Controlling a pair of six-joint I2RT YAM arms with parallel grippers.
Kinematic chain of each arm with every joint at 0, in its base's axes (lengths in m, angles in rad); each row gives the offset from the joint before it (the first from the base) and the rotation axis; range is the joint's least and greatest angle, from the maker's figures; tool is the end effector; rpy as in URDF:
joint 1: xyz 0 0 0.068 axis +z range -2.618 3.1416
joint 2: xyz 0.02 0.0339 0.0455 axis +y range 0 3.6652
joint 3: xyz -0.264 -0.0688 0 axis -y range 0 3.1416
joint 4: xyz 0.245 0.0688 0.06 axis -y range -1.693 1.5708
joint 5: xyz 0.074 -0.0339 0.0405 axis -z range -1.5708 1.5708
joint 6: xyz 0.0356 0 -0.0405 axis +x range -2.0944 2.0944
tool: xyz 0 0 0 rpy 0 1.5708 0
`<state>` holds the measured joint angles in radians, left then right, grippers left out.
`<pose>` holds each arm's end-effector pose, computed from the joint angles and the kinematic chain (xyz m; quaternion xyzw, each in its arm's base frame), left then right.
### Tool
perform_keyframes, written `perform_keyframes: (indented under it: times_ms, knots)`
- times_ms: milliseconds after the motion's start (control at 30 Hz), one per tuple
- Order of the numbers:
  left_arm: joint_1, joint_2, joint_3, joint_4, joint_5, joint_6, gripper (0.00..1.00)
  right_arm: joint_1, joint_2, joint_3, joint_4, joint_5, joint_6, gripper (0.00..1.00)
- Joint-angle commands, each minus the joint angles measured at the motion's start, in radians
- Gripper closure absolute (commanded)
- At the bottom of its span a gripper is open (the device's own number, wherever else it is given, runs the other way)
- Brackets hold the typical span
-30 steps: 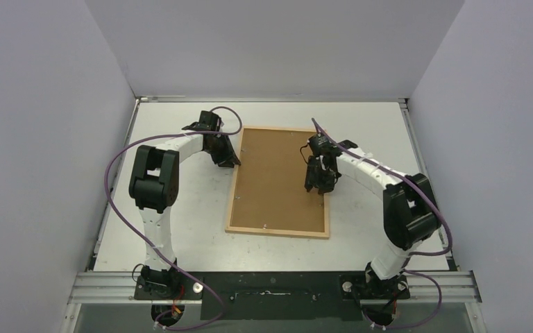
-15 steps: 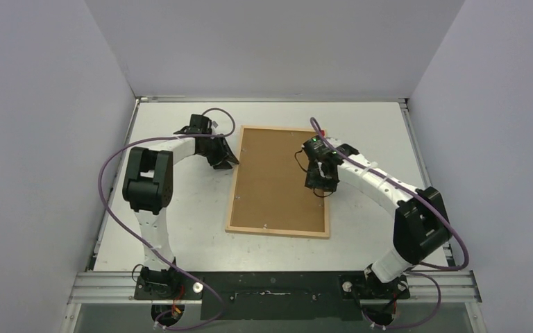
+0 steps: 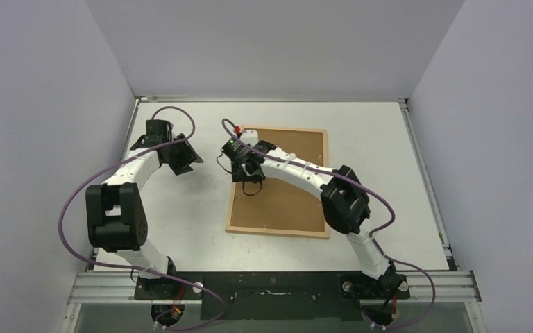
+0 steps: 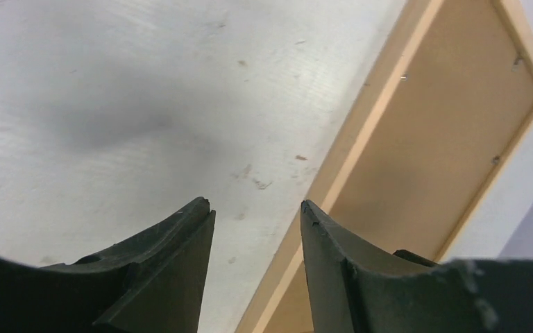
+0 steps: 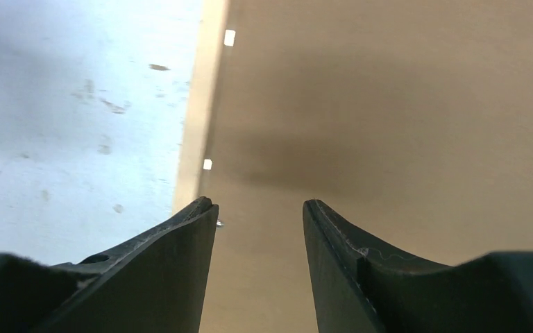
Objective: Put the photo into the frame
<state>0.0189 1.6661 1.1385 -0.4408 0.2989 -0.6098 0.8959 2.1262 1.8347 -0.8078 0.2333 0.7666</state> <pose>0.3484 -0.0039 0.2158 -0.2500 0.9117 -0.2214 0.2392 0.2941 0.3544 0.2281 -0.0353 0.9655 0.0951 0.2399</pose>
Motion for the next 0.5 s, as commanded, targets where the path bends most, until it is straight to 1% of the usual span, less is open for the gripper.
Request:
perform_keyframes:
  times_ms: [0, 67, 200, 367, 467]
  knots:
    - [0.037, -0.083, -0.065, -0.091, -0.137, 0.047, 0.52, 0.026, 0.099, 0.173, -0.010, 0.060, -0.014, 0.50]
    - [0.061, -0.109, -0.098, -0.097, -0.153, 0.048, 0.51, 0.036, 0.171, 0.261, -0.028, 0.055, -0.023, 0.49]
    - [0.102, -0.147, -0.145, -0.110, -0.146, 0.050, 0.50, 0.047, 0.267, 0.381, -0.074, 0.070, -0.029, 0.49]
    - [0.123, -0.160, -0.173, -0.114, -0.133, 0.050, 0.50, 0.051, 0.338, 0.448, -0.112, 0.094, -0.029, 0.52]
    - [0.126, -0.153, -0.175, -0.112, -0.123, 0.047, 0.50, 0.055, 0.360, 0.458, -0.104, 0.094, -0.045, 0.58]
